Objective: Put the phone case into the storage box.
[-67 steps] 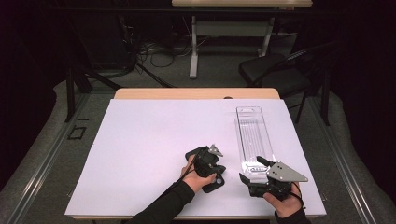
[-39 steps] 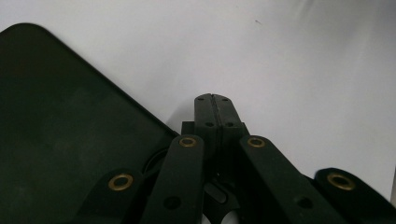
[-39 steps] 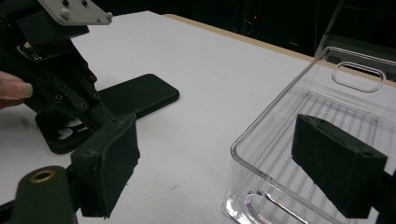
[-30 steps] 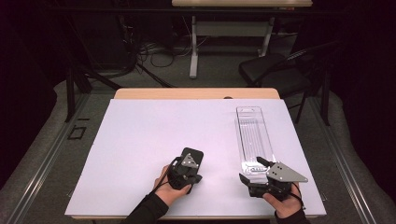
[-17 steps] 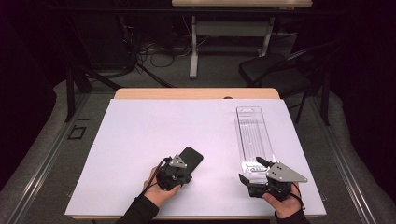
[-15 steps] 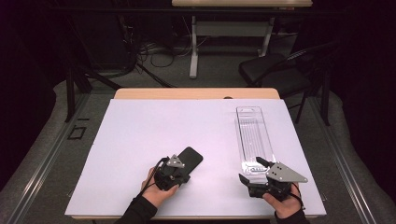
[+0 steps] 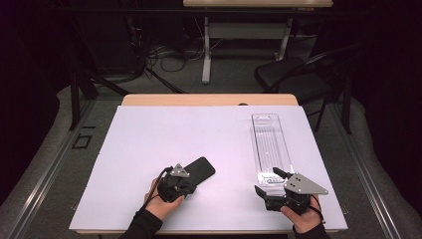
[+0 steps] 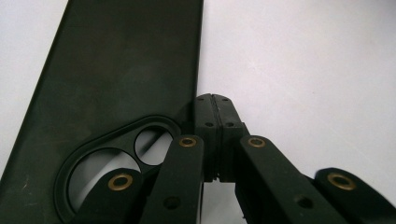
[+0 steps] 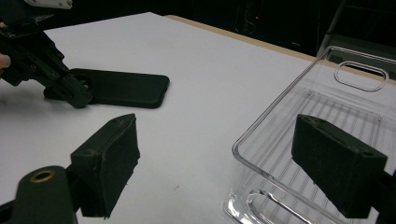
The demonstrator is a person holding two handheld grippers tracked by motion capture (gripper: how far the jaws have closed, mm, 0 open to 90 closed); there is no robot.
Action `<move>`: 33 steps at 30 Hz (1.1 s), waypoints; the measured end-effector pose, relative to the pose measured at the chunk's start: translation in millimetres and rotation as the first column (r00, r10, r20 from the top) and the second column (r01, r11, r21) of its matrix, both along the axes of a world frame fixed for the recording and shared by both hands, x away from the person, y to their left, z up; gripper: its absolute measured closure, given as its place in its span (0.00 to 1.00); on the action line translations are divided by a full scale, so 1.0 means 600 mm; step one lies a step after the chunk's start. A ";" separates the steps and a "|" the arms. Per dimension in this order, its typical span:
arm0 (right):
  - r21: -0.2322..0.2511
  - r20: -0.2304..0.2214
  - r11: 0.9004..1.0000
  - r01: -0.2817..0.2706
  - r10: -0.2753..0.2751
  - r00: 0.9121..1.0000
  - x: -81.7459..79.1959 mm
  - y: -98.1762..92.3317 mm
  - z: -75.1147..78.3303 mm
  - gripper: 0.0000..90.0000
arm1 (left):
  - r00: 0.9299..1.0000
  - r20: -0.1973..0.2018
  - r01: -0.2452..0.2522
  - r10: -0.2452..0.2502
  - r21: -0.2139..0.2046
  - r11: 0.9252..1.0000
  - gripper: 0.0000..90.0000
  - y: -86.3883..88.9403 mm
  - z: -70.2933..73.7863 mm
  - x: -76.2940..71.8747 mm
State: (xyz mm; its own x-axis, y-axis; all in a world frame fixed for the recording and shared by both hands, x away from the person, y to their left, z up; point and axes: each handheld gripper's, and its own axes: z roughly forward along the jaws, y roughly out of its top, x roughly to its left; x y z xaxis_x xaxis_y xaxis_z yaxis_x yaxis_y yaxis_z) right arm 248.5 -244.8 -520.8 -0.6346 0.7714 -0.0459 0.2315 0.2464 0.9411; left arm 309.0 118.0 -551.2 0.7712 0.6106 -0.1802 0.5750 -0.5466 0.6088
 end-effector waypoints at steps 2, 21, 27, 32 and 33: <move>0.003 0.002 1.000 -0.003 0.003 1.000 0.000 0.001 0.000 0.16 | 1.000 0.000 -0.001 0.001 -0.015 1.000 0.99 0.003 0.005 -0.001; 0.004 0.012 1.000 -0.011 0.011 1.000 -0.002 0.000 0.001 0.16 | 0.994 0.047 -0.098 0.103 -0.105 0.990 0.75 0.051 0.043 0.000; 0.002 0.010 1.000 -0.015 0.015 1.000 -0.002 0.001 0.000 0.16 | 0.991 0.047 -0.116 0.121 -0.105 0.988 0.60 0.062 0.050 0.001; 0.001 0.010 1.000 -0.012 0.012 1.000 -0.003 -0.001 0.000 0.16 | 0.989 0.079 -0.122 0.128 -0.074 0.990 0.54 0.067 0.055 0.002; -0.001 0.011 1.000 -0.011 0.011 1.000 -0.003 -0.001 0.000 0.16 | 0.989 0.077 -0.122 0.128 -0.071 0.990 0.51 0.068 0.056 0.004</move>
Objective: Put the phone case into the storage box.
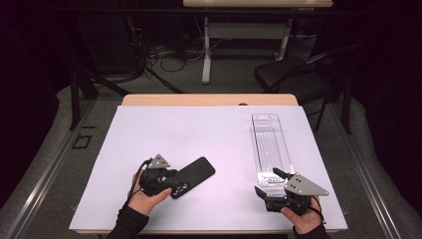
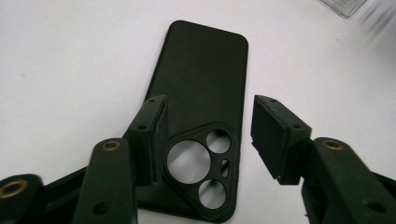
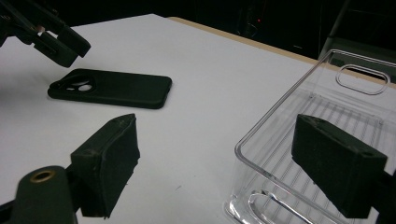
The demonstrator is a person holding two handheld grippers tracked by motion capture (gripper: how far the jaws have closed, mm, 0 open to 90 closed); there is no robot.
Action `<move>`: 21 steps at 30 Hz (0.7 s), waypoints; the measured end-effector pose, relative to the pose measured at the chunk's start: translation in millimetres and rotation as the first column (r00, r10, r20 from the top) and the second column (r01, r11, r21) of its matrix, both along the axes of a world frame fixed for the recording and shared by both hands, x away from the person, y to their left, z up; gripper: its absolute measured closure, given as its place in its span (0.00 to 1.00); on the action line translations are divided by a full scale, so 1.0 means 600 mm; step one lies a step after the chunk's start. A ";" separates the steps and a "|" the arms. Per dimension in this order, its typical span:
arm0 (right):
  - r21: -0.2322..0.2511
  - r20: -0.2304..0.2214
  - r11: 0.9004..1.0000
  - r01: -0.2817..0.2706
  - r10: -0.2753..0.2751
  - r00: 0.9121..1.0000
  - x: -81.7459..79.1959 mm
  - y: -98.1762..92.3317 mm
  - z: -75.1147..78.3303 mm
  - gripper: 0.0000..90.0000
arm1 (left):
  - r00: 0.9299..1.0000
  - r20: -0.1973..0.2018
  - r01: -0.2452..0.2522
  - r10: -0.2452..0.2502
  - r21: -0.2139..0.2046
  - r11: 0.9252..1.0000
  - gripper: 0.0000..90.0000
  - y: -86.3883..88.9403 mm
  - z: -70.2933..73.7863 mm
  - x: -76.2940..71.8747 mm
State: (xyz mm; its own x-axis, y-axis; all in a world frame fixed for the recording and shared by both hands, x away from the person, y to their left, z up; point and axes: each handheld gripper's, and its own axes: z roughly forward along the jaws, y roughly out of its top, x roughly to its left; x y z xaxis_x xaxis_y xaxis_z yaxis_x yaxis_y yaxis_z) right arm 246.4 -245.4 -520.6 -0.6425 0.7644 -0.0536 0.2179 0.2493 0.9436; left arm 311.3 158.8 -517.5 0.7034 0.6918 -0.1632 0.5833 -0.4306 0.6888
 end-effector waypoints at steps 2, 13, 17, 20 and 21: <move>0.000 0.000 1.000 0.001 -0.001 1.000 0.000 0.000 0.000 0.16 | 1.000 0.005 0.000 0.000 0.002 1.000 0.50 0.002 0.001 0.002; 0.001 -0.008 1.000 0.000 0.000 1.000 -0.001 0.004 0.000 0.16 | 0.996 -0.087 0.005 -0.007 -0.016 1.000 0.25 0.022 0.020 0.018; 0.004 -0.008 1.000 0.001 -0.001 1.000 -0.001 0.003 0.000 0.16 | 0.993 -0.120 0.008 -0.007 0.005 1.000 0.19 0.025 0.022 0.028; 0.003 -0.008 1.000 0.000 0.000 1.000 -0.001 0.003 0.000 0.16 | 0.992 -0.128 0.012 -0.011 0.008 1.000 0.18 0.026 0.022 0.032; 0.002 -0.009 1.000 -0.001 0.001 1.000 -0.001 0.003 -0.001 0.16 | 0.992 -0.125 0.007 -0.005 0.015 1.000 0.18 0.026 0.024 0.034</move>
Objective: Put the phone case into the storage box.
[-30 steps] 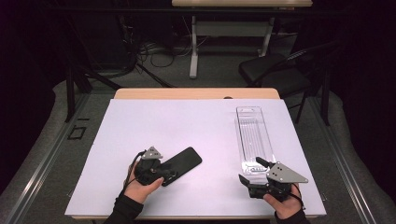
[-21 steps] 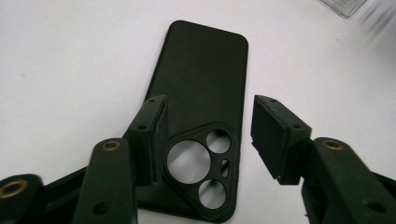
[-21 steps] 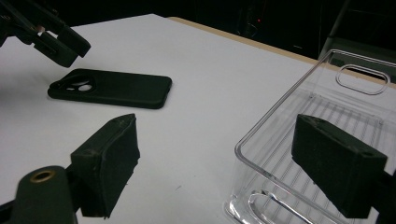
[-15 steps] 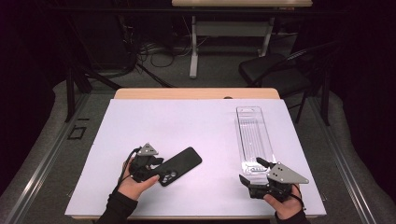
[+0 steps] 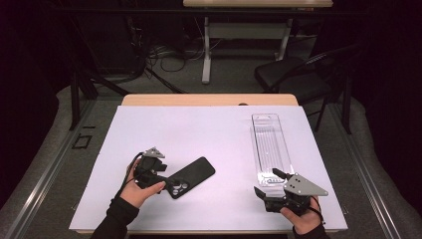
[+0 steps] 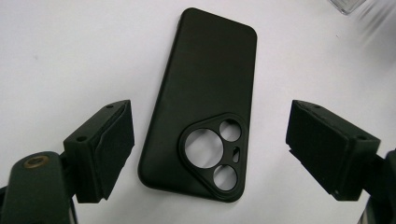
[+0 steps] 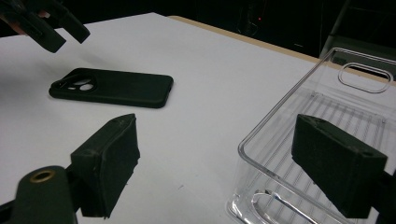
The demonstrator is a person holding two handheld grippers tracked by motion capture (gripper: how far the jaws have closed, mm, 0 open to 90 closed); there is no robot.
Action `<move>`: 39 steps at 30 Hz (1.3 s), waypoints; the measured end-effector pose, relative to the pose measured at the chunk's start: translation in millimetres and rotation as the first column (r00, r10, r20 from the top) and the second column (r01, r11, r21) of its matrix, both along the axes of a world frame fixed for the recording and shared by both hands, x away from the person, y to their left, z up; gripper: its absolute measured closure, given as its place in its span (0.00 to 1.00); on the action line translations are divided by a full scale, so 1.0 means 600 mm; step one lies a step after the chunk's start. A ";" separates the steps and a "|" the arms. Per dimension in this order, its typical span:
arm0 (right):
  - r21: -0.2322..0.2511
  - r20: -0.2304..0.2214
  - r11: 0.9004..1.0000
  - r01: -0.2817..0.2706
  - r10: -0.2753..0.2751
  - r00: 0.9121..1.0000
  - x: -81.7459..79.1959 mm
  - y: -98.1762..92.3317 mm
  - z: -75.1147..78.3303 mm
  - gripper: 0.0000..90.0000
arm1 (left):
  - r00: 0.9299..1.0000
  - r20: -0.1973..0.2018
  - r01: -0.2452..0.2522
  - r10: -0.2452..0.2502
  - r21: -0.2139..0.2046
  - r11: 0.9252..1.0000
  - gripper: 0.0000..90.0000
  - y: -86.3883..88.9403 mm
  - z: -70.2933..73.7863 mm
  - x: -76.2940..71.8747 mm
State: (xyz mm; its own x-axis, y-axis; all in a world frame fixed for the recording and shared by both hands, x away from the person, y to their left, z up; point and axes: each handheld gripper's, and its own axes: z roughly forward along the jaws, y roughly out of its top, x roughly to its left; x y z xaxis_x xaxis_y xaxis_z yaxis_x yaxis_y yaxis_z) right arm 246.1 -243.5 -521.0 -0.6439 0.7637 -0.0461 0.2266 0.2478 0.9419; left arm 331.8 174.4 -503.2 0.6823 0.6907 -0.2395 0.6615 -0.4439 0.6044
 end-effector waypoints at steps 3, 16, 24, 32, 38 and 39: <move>-0.001 -0.002 1.000 0.000 0.000 1.000 0.000 0.000 0.000 0.16 | 1.000 -0.002 -0.008 0.008 0.007 1.000 0.18 0.001 0.003 0.003; -0.001 -0.011 1.000 -0.002 0.002 1.000 0.001 0.002 -0.002 0.16 | 0.999 -0.041 -0.020 0.018 -0.043 0.999 0.16 0.011 0.019 0.021; 0.004 -0.014 1.000 0.000 0.000 1.000 0.000 0.002 -0.002 0.16 | 0.997 -0.075 -0.024 0.023 -0.015 1.000 0.16 0.010 0.018 0.027; 0.004 -0.018 1.000 -0.001 0.001 1.000 0.001 0.003 -0.003 0.16 | 0.997 -0.078 0.004 -0.003 0.012 1.000 0.08 0.008 0.025 0.030; 0.002 -0.017 1.000 -0.003 0.003 1.000 0.000 0.003 -0.003 0.16 | 0.997 -0.071 0.020 -0.017 0.042 0.999 0.01 0.003 0.028 0.032; 0.001 -0.018 1.000 -0.003 0.003 1.000 0.000 0.003 -0.003 0.16 | 0.997 -0.069 0.025 -0.021 0.056 0.998 0.01 0.002 0.028 0.032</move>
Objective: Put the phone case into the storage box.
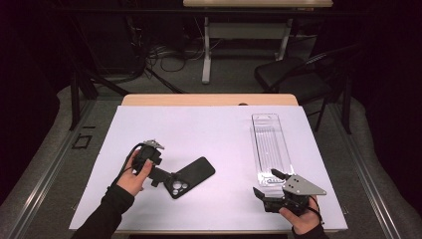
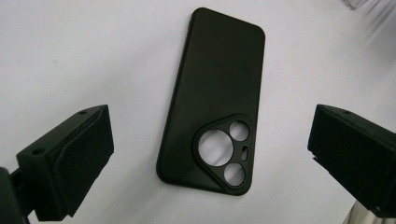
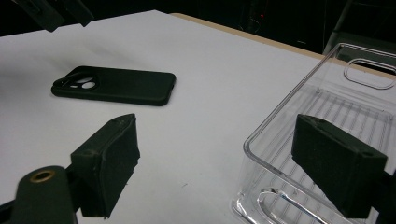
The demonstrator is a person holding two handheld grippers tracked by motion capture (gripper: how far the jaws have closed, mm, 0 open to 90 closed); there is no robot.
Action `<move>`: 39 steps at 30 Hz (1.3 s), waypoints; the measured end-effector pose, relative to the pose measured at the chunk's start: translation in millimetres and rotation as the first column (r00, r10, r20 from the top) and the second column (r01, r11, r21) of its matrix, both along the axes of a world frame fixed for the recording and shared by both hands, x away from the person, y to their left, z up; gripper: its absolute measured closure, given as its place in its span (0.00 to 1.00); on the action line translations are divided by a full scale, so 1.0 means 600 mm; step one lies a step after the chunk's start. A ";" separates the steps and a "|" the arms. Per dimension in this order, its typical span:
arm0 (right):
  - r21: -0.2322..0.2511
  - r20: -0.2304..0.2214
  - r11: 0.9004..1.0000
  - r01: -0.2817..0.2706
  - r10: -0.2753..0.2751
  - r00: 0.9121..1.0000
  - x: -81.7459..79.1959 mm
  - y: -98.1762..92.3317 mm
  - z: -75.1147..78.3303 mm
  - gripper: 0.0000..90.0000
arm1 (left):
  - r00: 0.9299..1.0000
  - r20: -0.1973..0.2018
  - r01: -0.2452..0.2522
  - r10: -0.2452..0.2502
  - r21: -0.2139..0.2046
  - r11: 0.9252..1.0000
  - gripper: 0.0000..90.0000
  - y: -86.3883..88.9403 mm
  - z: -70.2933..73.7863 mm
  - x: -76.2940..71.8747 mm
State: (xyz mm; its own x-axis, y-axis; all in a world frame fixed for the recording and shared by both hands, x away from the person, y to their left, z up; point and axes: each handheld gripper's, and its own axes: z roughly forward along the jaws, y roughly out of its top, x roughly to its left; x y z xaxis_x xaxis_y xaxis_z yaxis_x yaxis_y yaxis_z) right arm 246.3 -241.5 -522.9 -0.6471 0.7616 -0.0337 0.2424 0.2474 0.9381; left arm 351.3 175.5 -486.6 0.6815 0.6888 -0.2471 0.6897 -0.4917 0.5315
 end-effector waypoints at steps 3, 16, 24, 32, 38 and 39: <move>-0.002 0.002 1.000 -0.001 0.001 1.000 0.000 0.001 0.000 0.16 | 1.000 0.016 0.014 -0.014 0.048 0.999 0.01 -0.005 -0.002 0.002; -0.007 0.002 1.000 -0.003 0.003 1.000 0.000 0.001 -0.001 0.16 | 0.994 0.012 0.104 -0.109 0.220 0.970 0.01 -0.053 -0.014 0.014; -0.006 0.003 1.000 -0.004 0.004 1.000 0.001 0.001 -0.002 0.16 | 0.990 0.000 0.134 -0.140 0.277 0.951 0.01 -0.076 -0.025 0.025; -0.009 -0.001 1.000 -0.003 0.003 1.000 0.001 0.000 -0.002 0.16 | 0.987 -0.026 0.160 -0.160 0.304 0.939 0.01 -0.089 -0.036 0.035; -0.009 -0.004 1.000 -0.004 0.004 1.000 0.000 0.000 -0.002 0.16 | 0.985 -0.041 0.171 -0.167 0.310 0.935 0.01 -0.096 -0.043 0.038; -0.009 -0.004 1.000 -0.004 0.004 1.000 0.000 0.000 -0.002 0.16 | 0.984 -0.044 0.176 -0.171 0.315 0.933 0.01 -0.097 -0.043 0.039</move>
